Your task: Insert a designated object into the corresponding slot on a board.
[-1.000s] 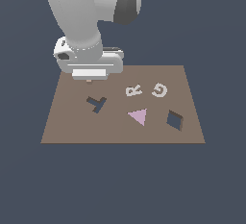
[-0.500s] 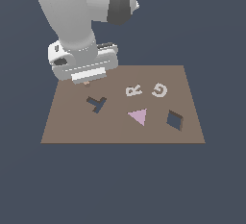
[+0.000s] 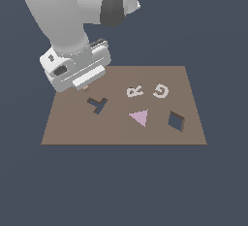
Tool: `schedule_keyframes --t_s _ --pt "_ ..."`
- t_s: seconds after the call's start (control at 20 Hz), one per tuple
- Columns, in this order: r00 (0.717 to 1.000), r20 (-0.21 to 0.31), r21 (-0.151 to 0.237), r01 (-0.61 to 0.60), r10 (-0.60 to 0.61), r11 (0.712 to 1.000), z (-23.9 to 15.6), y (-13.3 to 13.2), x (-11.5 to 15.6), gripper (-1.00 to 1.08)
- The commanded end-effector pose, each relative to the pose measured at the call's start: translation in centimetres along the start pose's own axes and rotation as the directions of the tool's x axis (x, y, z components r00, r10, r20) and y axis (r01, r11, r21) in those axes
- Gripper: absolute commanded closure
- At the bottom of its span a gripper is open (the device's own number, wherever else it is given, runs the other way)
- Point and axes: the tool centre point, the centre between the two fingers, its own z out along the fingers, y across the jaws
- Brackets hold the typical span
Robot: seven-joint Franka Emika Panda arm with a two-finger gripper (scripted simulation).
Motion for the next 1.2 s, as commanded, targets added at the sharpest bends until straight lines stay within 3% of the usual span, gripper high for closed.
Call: schedule_keyframes --t_s 0.0,0.25,0.55,0.85,1.15 --pt "0.995 0.000 0.000 0.103 -0.103 0.995 -0.1 0.5 0.2 1.08" --pt "0.953 0.000 -0.001 0.302 -0.302 0.953 -0.1 1.5 0.6 1.08" --pt "0.850 0.000 -0.001 0.527 -0.527 0.850 -0.2 2.6 1.5 1.08" --pt "0.691 0.000 -0.001 0.723 -0.723 0.691 -0.3 3.4 2.6 1.08" --pt "0.485 0.000 -0.001 0.874 -0.874 0.485 -0.4 3.9 3.9 1.08"
